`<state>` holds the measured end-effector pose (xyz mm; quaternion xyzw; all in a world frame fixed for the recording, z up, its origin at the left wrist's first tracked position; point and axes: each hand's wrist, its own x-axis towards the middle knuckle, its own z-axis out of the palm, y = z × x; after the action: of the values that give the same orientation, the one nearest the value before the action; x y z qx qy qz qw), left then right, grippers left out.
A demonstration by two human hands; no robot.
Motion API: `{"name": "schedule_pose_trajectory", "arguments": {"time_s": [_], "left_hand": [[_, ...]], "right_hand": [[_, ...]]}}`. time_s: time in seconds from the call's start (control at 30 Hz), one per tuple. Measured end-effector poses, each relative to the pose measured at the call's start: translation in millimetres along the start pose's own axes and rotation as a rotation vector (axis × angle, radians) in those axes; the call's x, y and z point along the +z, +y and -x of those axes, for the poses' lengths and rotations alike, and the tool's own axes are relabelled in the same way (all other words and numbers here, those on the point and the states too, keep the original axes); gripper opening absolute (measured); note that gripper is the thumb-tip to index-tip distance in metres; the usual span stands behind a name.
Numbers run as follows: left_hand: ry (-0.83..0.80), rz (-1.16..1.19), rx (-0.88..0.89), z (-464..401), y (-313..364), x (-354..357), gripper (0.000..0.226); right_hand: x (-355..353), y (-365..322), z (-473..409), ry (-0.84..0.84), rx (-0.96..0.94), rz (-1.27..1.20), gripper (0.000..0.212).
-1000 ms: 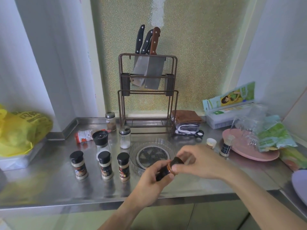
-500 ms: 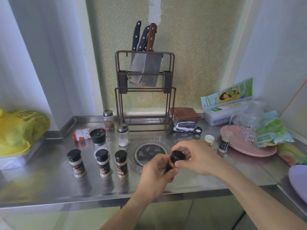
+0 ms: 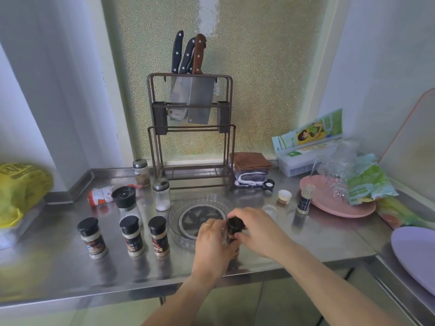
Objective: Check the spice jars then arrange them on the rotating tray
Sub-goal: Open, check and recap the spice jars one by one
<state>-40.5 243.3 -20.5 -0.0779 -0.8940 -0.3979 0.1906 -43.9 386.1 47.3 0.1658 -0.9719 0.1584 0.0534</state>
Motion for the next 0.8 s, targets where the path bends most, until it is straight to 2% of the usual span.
{"name": "schedule_pose_trajectory", "arguments": {"time_s": [0.07, 0.13, 0.2, 0.27, 0.37, 0.53, 0.7, 0.8], "left_hand": [[-0.012, -0.040, -0.006, 0.9, 4.4, -3.9, 0.038], [-0.029, -0.037, -0.020, 5.7, 11.8, -10.7, 0.064], [0.040, -0.020, 0.043, 12.5, 24.0, -16.3, 0.081], [0.118, 0.002, 0.182, 16.3, 44.2, -15.6, 0.080], [0.094, 0.091, 0.297, 12.5, 76.4, 3.1, 0.071], [0.038, 0.132, 0.280, -8.7, 101.2, 61.8, 0.072], [0.064, 0.116, 0.182, -25.7, 82.7, 116.3, 0.076], [0.045, 0.112, 0.070, -29.8, 71.6, 138.1, 0.088]], "right_hand": [[-3.0, -0.3, 4.4, -0.005, -0.016, -0.001, 0.056], [-12.3, 3.8, 12.0, 0.023, -0.016, -0.023, 0.066], [-27.4, 15.5, 19.5, 0.120, 0.000, -0.053, 0.063], [-41.2, 36.9, 22.5, 0.219, 0.057, -0.037, 0.051], [-51.1, 74.0, 17.3, 0.283, 0.183, 0.043, 0.038], [-35.0, 120.6, -11.6, 0.199, 0.243, 0.124, 0.038], [-14.6, 153.2, -58.4, 0.055, 0.257, 0.244, 0.044], [-6.5, 165.4, -85.6, -0.057, 0.291, 0.358, 0.055]]}}
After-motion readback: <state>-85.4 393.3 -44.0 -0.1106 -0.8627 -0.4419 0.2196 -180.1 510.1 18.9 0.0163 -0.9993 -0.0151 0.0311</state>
